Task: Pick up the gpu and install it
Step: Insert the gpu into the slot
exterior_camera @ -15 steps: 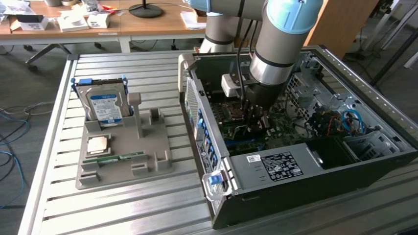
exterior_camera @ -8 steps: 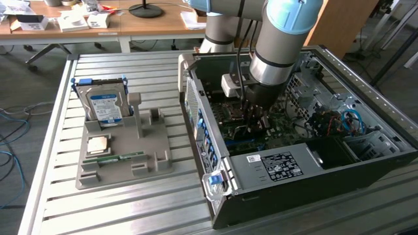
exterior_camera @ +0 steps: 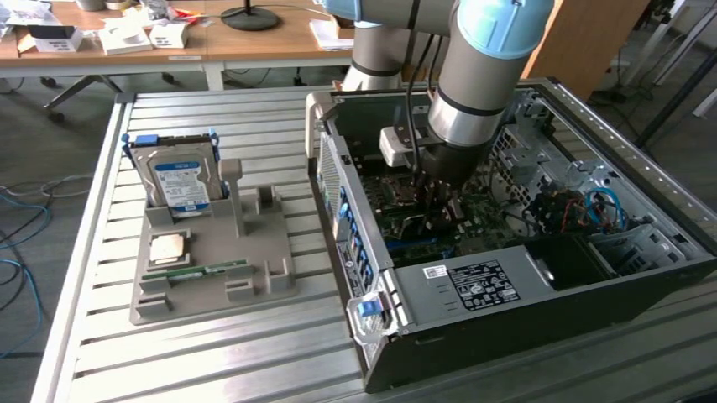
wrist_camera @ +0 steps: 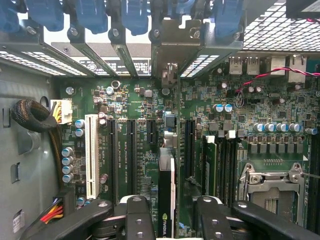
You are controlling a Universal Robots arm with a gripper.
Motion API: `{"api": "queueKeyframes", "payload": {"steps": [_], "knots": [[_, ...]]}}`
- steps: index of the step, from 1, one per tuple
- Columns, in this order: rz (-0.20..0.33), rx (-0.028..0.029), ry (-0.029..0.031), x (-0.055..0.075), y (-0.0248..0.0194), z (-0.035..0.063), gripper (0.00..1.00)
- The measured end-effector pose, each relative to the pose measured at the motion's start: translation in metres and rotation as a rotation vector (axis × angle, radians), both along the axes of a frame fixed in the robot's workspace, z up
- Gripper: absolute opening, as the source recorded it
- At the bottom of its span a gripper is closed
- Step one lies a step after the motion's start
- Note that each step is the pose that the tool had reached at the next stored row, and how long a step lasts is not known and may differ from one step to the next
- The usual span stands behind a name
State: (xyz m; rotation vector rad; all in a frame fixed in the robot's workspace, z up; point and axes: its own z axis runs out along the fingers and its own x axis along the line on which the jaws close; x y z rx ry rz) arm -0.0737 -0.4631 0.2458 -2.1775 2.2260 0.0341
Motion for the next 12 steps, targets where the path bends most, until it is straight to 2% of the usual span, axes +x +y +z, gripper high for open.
{"api": "queueKeyframes", "payload": {"steps": [6, 12], "knots": [[0.000, -0.0002, 0.0001, 0.0000, 0.0000, 0.0009, 0.40], [0.000, 0.0000, 0.0000, 0.0000, 0.0000, 0.0079, 0.40]]}}
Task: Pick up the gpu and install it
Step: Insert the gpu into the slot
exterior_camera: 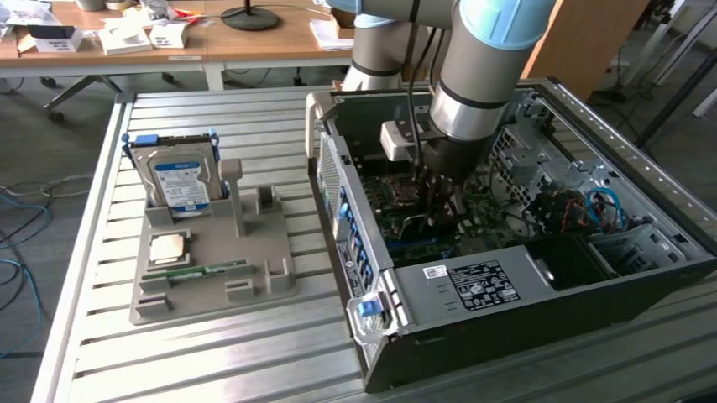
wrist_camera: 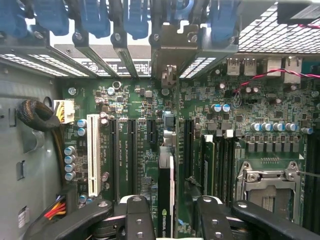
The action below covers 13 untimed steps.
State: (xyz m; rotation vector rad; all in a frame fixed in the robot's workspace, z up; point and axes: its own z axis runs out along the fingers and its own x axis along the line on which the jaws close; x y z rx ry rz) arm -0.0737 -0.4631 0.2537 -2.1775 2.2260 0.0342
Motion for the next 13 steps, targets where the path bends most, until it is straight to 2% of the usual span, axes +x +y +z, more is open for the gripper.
{"api": "queueKeyframes", "payload": {"steps": [13], "knots": [[0.000, 0.0000, 0.0000, 0.000, 0.0000, 0.0263, 0.40]]}}
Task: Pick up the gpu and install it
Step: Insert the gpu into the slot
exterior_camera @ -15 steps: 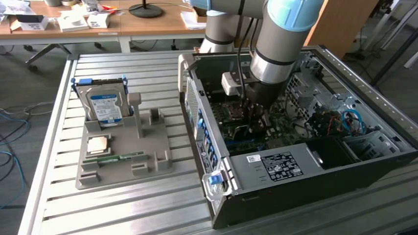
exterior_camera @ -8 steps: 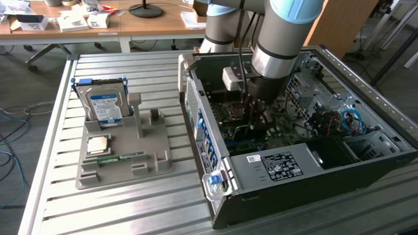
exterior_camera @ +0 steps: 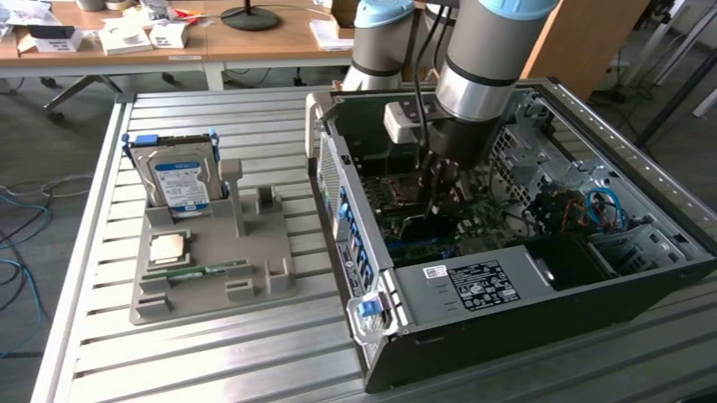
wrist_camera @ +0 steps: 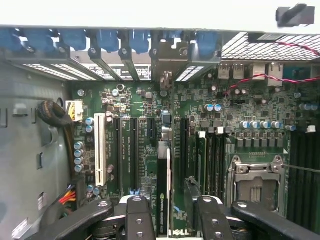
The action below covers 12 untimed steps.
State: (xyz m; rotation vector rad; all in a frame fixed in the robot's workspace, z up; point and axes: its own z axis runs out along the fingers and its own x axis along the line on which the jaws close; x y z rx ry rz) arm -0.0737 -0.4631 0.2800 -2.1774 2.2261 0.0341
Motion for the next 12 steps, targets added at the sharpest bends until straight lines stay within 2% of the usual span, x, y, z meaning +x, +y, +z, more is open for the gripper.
{"api": "queueKeyframes", "payload": {"steps": [12], "knots": [[0.000, -0.0030, 0.0000, 0.000, 0.0000, 0.0217, 0.40]]}}
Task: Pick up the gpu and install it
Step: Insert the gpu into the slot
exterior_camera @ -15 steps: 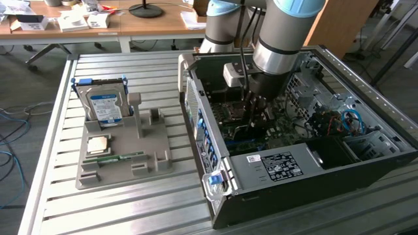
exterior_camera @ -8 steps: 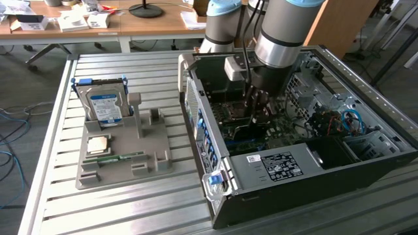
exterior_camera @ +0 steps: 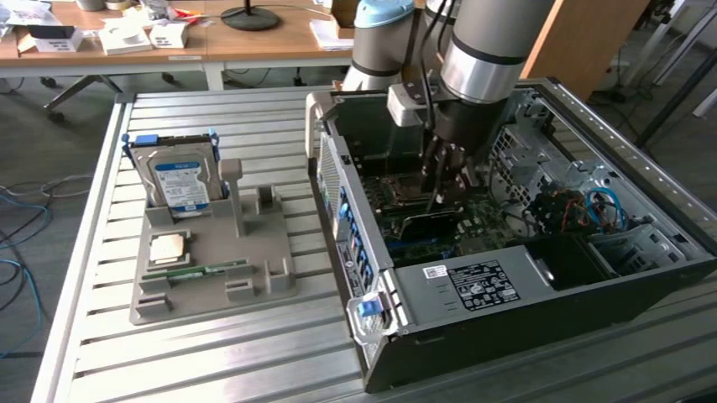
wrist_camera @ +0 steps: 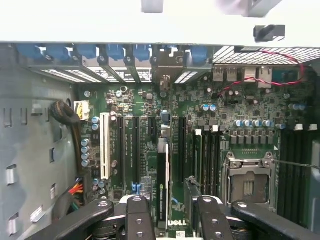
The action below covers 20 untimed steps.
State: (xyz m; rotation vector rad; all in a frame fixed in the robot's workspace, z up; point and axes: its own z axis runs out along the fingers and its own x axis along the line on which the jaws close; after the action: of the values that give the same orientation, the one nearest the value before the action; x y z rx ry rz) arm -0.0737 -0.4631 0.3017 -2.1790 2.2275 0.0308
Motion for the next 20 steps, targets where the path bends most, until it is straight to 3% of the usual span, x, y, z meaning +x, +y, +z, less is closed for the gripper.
{"api": "queueKeyframes", "payload": {"steps": [20], "knots": [[0.000, -0.0001, -0.0001, 0.000, 0.0000, 0.0375, 0.40]]}}
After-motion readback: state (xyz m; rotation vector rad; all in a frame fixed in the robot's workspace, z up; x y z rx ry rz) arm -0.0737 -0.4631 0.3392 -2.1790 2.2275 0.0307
